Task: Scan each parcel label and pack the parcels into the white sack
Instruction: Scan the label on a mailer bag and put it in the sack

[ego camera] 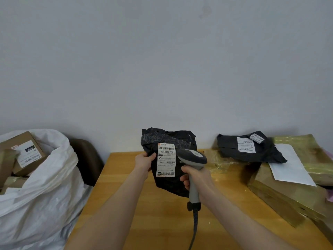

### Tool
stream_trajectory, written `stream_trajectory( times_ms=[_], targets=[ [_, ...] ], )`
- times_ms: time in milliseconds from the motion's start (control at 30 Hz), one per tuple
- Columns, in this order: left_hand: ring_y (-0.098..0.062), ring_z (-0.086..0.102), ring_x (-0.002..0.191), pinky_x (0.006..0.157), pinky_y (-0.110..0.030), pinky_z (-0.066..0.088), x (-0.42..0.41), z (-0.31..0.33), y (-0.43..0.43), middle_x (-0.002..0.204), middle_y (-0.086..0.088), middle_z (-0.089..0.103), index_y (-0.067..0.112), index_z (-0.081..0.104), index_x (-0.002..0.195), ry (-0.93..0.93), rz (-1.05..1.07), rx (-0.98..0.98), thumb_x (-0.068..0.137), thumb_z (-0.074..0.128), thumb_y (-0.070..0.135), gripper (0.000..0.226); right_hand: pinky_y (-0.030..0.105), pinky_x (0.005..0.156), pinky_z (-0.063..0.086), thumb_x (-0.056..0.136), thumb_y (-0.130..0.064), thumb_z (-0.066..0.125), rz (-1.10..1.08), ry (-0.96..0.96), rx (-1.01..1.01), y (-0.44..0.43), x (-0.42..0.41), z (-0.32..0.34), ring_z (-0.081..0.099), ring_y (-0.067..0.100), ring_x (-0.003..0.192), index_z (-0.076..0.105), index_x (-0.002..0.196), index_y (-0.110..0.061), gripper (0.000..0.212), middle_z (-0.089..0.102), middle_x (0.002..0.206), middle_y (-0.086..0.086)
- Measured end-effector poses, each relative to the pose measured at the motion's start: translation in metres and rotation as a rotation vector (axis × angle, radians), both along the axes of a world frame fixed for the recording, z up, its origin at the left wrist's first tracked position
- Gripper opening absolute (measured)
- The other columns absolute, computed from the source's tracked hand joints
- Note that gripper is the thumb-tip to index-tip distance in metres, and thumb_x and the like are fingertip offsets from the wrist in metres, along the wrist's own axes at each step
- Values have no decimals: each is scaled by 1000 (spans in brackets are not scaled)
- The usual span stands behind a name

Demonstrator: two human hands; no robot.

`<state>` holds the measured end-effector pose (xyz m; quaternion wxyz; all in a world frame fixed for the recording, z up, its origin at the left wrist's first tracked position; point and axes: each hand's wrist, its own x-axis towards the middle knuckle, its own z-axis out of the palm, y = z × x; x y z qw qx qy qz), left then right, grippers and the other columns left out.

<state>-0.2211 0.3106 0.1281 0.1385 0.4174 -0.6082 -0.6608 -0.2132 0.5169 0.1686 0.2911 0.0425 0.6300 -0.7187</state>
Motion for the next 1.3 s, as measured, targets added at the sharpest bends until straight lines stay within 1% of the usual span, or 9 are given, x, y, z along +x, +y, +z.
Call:
stream_trajectory(
  times_ms=[367,500,667,767,867,1033,1133,1233,1300],
  targets=[
    [-17,65,77,58,-26,49,82,66,-83,82,-1,69,19,63,84,168,237,-99,92,61,12,11,24,44,48,85,-6,66,225,25,-50,-120,7,29,55,12,40,64,81,-1,6,64,52,7],
    [-20,67,75,59,-28,53,127,92,-151,88,-8,71,8,64,99,233,369,-141,93,59,10,8,25,46,48,84,-6,67,319,72,-73,-194,35,52,55,11,41,65,83,-2,5,65,52,6],
    [-26,66,90,82,-40,55,185,115,-259,100,-10,70,12,63,94,258,502,-259,93,59,12,4,26,46,47,85,-8,67,393,109,-105,-305,73,71,54,12,41,65,78,-3,8,64,51,5],
    [-31,67,96,88,-49,54,221,128,-335,101,-13,70,12,61,88,274,595,-308,93,59,13,6,24,43,47,85,-7,66,428,88,-124,-378,98,78,52,12,39,64,78,-2,9,63,49,5],
    [-30,65,96,91,-48,52,256,142,-405,103,-12,70,15,62,92,176,703,-429,92,58,17,4,23,43,47,85,-6,65,437,54,-119,-438,117,80,52,12,38,64,81,-1,7,63,50,6],
    [-29,65,88,89,-44,51,286,133,-475,87,-3,68,22,61,79,-54,749,-527,90,59,26,12,22,41,46,85,-5,64,398,-3,-109,-489,121,68,51,11,36,62,80,-1,6,62,49,6],
    [-26,64,89,73,-32,50,281,99,-486,100,-10,68,9,64,104,-177,655,-511,88,64,20,20,22,43,47,86,-7,65,362,-25,-72,-498,116,52,51,11,36,62,81,-1,9,62,48,5],
    [-34,60,108,86,-41,51,270,78,-484,122,-20,60,-2,48,126,-238,636,-352,83,73,19,54,23,44,48,88,-9,64,340,-51,-20,-498,112,37,52,12,37,63,83,-2,9,63,49,5],
    [-38,49,123,98,-48,46,266,79,-482,138,-24,46,-2,31,140,-346,653,-379,82,74,26,78,24,46,50,88,-9,65,312,-78,-2,-496,110,30,54,12,39,63,84,-1,9,64,49,6]
  ],
)
